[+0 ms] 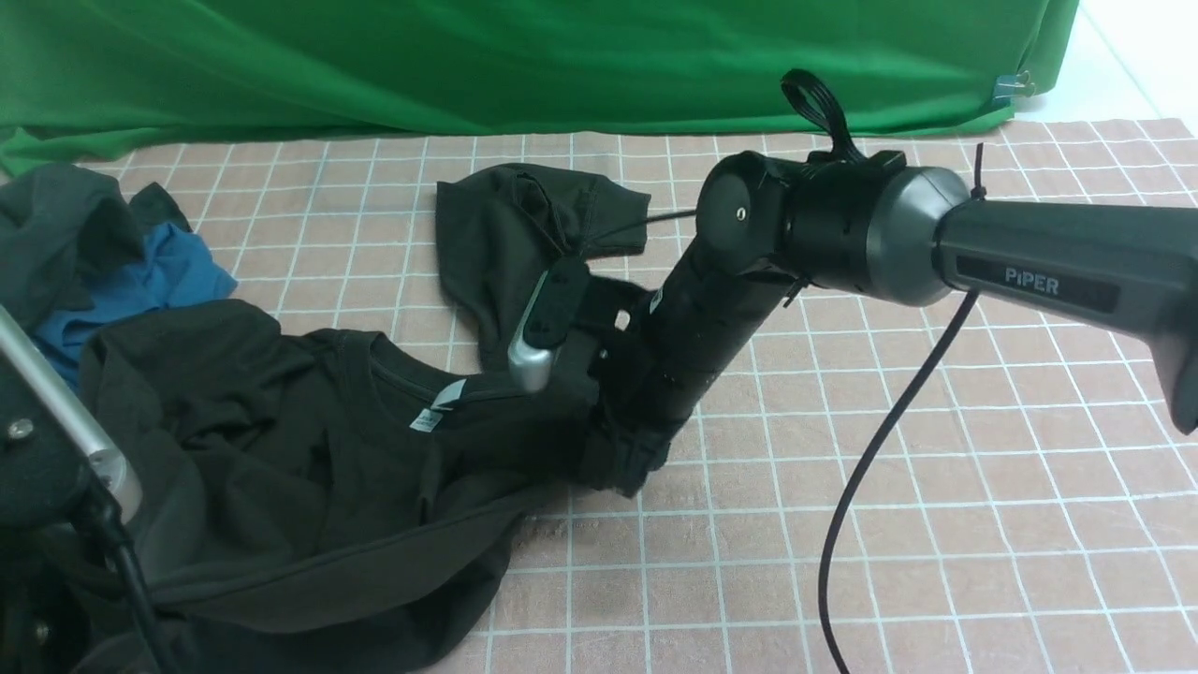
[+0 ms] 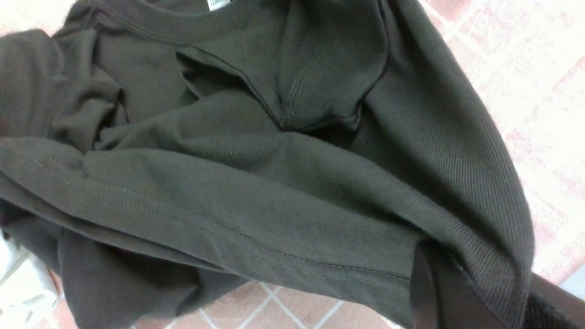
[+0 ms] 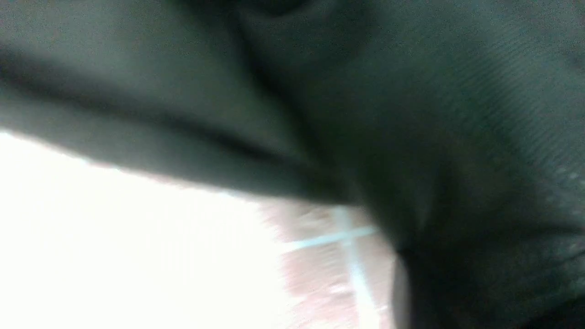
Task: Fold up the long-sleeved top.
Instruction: Spread the long sleeves with your arms and place them on the tabletop
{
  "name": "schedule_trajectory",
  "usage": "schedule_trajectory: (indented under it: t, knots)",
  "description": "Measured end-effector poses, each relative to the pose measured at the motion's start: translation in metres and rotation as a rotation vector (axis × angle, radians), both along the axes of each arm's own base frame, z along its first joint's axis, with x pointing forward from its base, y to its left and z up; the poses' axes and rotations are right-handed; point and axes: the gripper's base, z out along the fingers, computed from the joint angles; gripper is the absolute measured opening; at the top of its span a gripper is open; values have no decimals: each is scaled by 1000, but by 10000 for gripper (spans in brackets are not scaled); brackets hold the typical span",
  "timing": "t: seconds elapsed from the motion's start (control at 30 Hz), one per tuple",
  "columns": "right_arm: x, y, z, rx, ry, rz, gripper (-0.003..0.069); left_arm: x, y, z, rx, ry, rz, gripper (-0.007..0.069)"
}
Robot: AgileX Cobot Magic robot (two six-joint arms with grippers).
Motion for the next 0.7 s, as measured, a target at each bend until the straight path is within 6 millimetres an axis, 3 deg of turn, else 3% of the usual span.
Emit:
schedule_trajectory:
  t: [0.1,0.23,0.3,0.33,0.4,0.43,0.47,0.5,0.53,0.7]
  knots:
    - [-1,-1,10,0,1,-31,57,2,-1,1,-15,-26,-3,20]
    - [-2,-8,39,25,-32,-96,50,4,-2,2,-18,-32,-3,20]
    - [-2,-21,72,59,-69,-179,50,7,-4,4,-15,-34,-6,20]
    - [-3,-23,79,68,-76,-190,49,7,-4,5,-16,-35,-6,20]
    - [-6,-48,124,122,-132,-295,48,11,-6,15,-25,-70,-7,20]
    - [-5,-49,124,121,-132,-298,48,11,-6,15,-25,-70,-7,20]
    - [-8,-69,153,162,-170,-378,48,14,-7,26,-36,-109,-7,20]
    - [-11,-75,164,177,-187,-398,48,15,-7,29,-38,-121,-7,20]
    - [-17,-95,189,212,-223,-470,48,19,-8,40,-47,-168,-7,20]
    - [-58,-157,262,294,-337,-675,48,37,-9,97,-21,-352,0,20]
